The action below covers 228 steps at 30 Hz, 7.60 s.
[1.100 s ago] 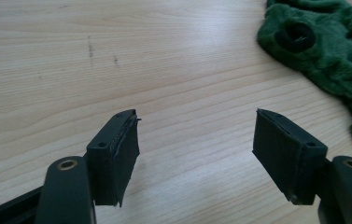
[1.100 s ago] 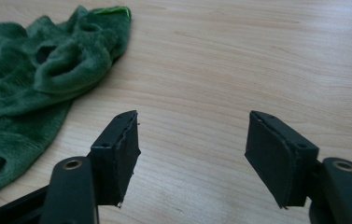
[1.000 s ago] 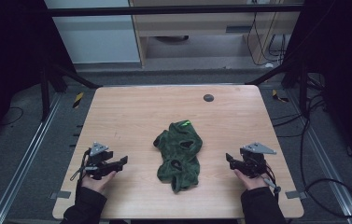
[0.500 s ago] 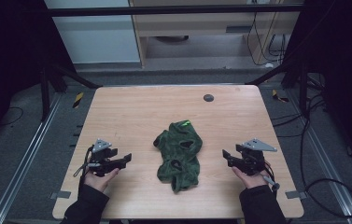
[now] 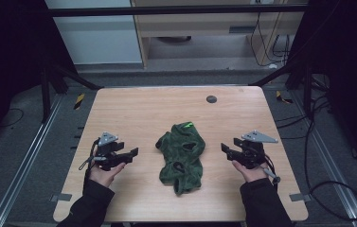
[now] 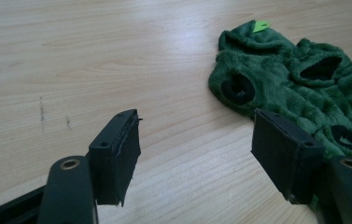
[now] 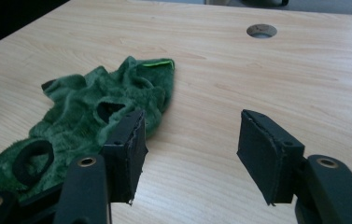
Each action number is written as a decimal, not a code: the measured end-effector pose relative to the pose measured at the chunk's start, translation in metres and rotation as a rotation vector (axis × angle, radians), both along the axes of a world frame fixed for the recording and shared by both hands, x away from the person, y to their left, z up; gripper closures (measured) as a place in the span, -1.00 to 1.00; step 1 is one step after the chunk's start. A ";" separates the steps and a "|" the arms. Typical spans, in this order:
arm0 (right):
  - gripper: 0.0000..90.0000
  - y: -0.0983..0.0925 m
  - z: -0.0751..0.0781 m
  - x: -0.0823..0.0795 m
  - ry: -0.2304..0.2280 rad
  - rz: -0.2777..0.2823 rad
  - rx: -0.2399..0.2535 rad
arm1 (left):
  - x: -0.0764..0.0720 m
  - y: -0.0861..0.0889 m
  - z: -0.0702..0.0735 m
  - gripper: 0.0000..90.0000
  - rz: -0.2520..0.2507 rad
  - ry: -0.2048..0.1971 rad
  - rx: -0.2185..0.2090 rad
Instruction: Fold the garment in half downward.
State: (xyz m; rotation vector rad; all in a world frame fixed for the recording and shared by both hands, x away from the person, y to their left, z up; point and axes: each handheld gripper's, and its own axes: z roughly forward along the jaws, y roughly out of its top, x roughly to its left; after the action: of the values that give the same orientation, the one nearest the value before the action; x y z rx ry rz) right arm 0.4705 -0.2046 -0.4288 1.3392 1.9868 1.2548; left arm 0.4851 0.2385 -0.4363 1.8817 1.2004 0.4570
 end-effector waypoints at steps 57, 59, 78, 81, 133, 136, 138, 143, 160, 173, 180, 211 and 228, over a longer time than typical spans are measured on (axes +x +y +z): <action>0.13 0.060 -0.004 0.071 0.032 0.044 -0.054 | 0.069 -0.071 0.007 -0.16 -0.029 -0.036 0.013; 0.14 0.061 -0.006 0.073 0.039 0.039 -0.051 | 0.071 -0.074 0.005 -0.15 -0.026 -0.032 0.012; 0.16 0.077 -0.025 0.088 0.096 0.046 -0.068 | 0.089 -0.097 -0.021 -0.09 -0.029 0.023 0.053; 0.16 0.078 -0.029 0.089 0.106 0.043 -0.075 | 0.092 -0.097 -0.026 -0.05 -0.024 0.037 0.056; 0.87 0.085 -0.059 0.098 0.217 0.097 -0.109 | 0.098 -0.110 -0.051 0.98 -0.052 0.133 0.092; 0.87 0.084 -0.054 0.096 0.199 0.096 -0.099 | 0.095 -0.109 -0.045 0.98 -0.063 0.121 0.086; 0.88 0.084 -0.050 0.095 0.185 0.096 -0.092 | 0.093 -0.108 -0.040 0.99 -0.071 0.114 0.085; 0.88 0.081 -0.039 0.089 0.143 0.111 -0.084 | 0.085 -0.107 -0.025 0.99 -0.089 0.079 0.068; 0.88 0.075 -0.015 0.067 0.072 0.173 -0.078 | 0.052 -0.103 0.008 0.99 -0.161 0.006 0.055; 0.87 0.077 0.002 0.039 0.004 0.225 -0.078 | 0.025 -0.099 0.022 0.99 -0.177 -0.022 0.056; 0.87 0.077 0.003 0.026 -0.006 0.249 -0.081 | 0.010 -0.097 0.023 0.99 -0.202 -0.026 0.060; 0.85 0.071 -0.018 -0.016 0.034 0.325 -0.064 | -0.033 -0.088 -0.001 0.99 -0.288 0.036 0.089; 0.84 0.071 -0.032 -0.034 0.090 0.359 -0.053 | -0.051 -0.088 -0.016 0.99 -0.331 0.092 0.115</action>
State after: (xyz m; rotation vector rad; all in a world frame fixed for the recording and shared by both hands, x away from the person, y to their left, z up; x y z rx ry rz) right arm 0.4363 -0.1334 -0.4611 1.0611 2.3835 1.3007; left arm 0.4337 0.1504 -0.4520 2.1716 0.9105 0.2644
